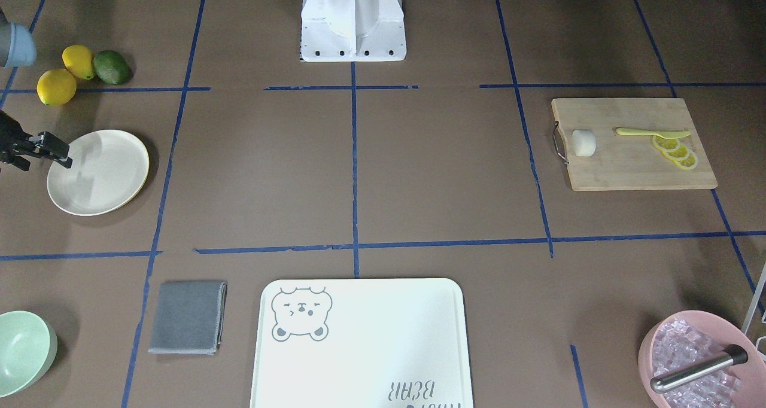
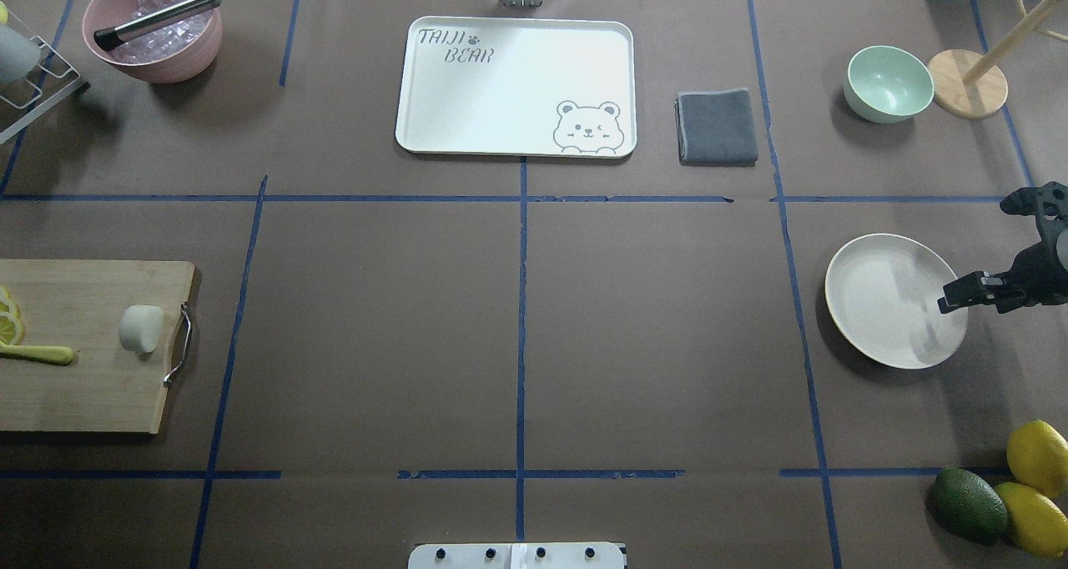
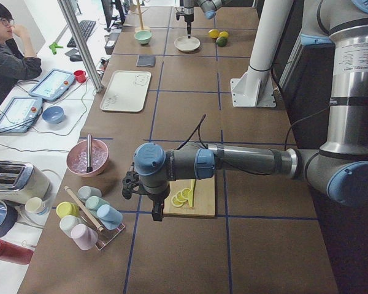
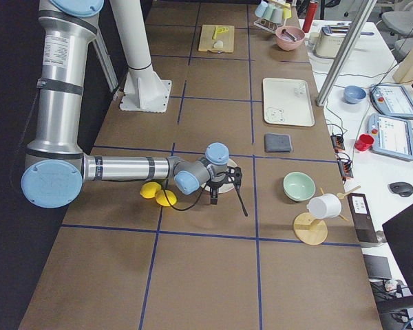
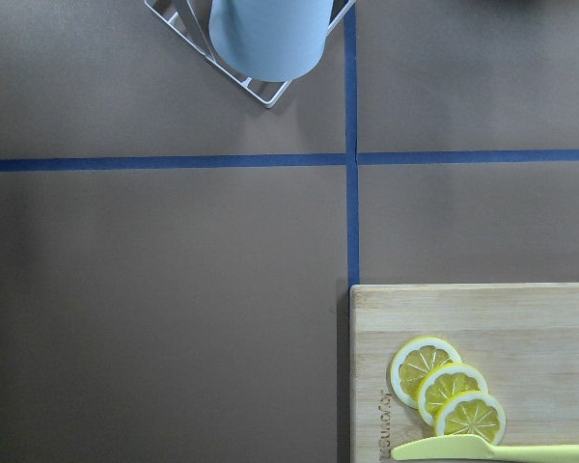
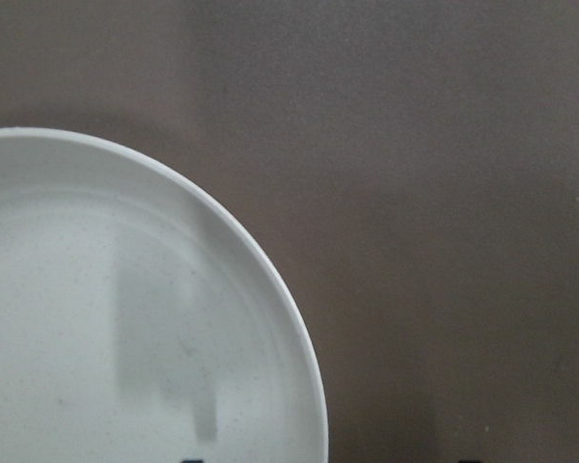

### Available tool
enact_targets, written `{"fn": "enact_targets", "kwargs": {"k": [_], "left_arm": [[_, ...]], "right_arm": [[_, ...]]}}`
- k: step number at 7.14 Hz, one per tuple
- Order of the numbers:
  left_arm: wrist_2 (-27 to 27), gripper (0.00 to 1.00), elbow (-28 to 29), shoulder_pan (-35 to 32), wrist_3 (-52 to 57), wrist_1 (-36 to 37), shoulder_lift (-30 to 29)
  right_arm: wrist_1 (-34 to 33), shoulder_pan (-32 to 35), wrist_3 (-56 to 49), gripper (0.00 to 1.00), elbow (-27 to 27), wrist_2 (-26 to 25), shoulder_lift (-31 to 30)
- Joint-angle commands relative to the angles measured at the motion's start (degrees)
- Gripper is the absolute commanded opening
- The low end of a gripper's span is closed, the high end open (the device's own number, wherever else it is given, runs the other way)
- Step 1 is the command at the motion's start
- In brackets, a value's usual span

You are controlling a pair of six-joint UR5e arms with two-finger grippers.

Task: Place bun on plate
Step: 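Move the right gripper to the white plate's rim and grasp it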

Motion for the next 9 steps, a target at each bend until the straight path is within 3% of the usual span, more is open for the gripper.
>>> {"fn": "enact_targets", "kwargs": {"k": [1, 5, 8, 9], "left_arm": [[0.0, 1.00, 0.0, 0.0, 0.1, 0.1, 0.0], [0.0, 1.00, 0.0, 0.0, 0.3, 0.1, -0.1], [0.0, 1.00, 0.1, 0.0, 0.3, 0.0, -0.2], [0.0, 1.00, 0.0, 0.0, 0.3, 0.0, -0.2]], "right_arm": [[0.0, -0.5, 0.0, 0.85, -0.2, 0.0, 0.1], [0.0, -0.7, 0.0, 0.62, -0.4, 0.1, 0.5], [0.1, -0.7, -0.1, 0.09, -0.3, 0.1, 0.5], [0.2, -0.6, -0.1, 0.02, -0.2, 0.1, 0.4]]}}
